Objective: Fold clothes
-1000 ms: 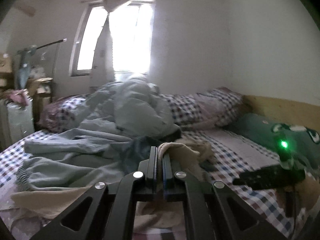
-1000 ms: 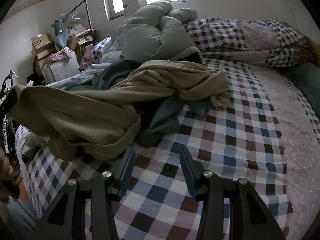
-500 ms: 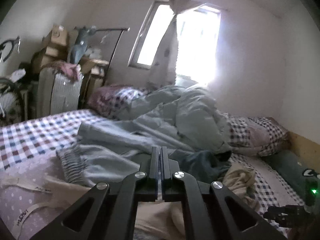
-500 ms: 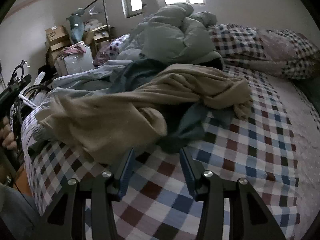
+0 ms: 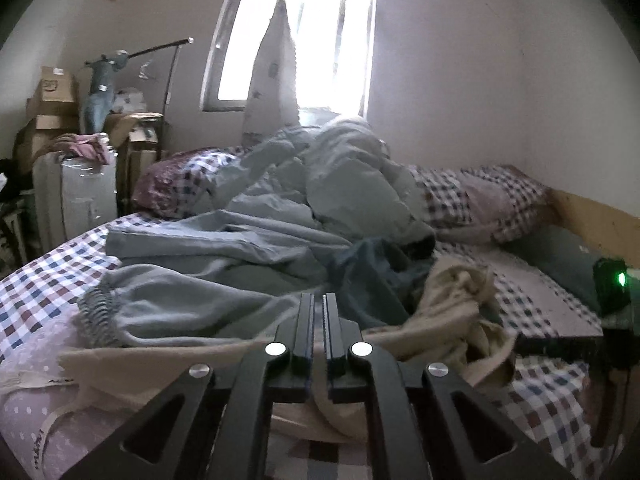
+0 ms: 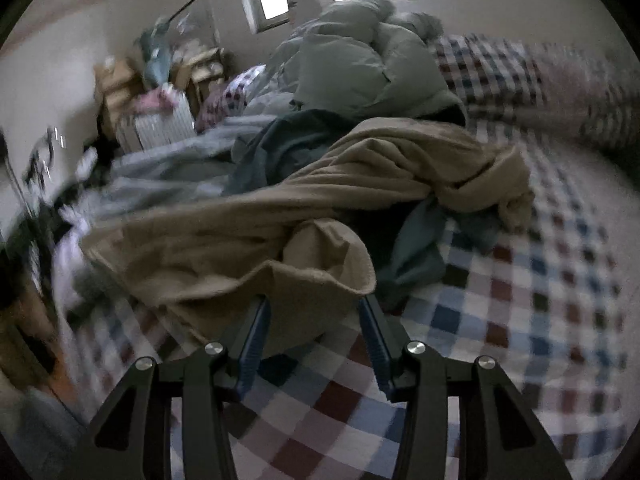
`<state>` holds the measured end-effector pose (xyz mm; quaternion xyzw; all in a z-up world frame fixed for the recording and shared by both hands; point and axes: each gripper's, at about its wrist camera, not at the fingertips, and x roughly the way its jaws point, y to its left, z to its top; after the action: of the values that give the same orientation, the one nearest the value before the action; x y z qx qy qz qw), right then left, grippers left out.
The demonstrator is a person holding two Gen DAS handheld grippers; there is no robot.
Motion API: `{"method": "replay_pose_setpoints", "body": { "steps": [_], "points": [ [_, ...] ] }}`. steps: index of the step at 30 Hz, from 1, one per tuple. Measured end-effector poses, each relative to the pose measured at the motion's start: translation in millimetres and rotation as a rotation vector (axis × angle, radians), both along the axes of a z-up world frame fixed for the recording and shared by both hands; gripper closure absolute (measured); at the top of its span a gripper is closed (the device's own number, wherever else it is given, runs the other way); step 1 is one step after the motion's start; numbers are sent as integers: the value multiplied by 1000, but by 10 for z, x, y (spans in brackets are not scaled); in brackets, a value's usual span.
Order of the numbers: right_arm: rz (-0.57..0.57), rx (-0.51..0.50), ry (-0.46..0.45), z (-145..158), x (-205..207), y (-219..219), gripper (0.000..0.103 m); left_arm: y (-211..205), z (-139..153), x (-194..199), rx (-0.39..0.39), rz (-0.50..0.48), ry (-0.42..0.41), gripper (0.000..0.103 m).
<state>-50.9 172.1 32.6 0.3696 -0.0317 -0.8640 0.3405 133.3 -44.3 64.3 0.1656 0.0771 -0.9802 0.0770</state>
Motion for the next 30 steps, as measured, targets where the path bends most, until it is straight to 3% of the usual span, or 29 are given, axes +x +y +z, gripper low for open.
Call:
{"method": "replay_pose_setpoints", "body": {
  "steps": [3,5,7,10,15,19,21,25,27,30],
  "points": [
    [-44,-188,-97,-4,-127,173,53,64,-15,-28,-3,-25,-11,92],
    [-84,-289,-144,-20,-199,286,53,103,-21,-32,-1,-42,-13,73],
    [-135,-362,-196,-49,-279,370,51,129,-24,-28,5,-57,-11,62],
    [-212,-402,-259,-155,-372,444,51,158,-27,-16,5,-68,-9,43],
    [-251,-426,-372,-355,-457,410,51,234,-35,-13,5,-100,-16,40],
    [-231,-451,-400,-407,-484,316,54,386,-47,-5,-22,-171,-22,37],
    [-219,-453,-399,-392,-477,266,72,502,-51,12,-55,-208,-19,37],
    [-207,-420,-372,-348,-462,192,85,780,-74,45,-123,-281,-21,37],
    [-192,-413,-354,-296,-434,164,98,954,-101,60,-165,-324,-26,37],
    [-163,-403,-318,-186,-350,132,99,1230,-151,78,-250,-378,-32,37]
  ]
}}
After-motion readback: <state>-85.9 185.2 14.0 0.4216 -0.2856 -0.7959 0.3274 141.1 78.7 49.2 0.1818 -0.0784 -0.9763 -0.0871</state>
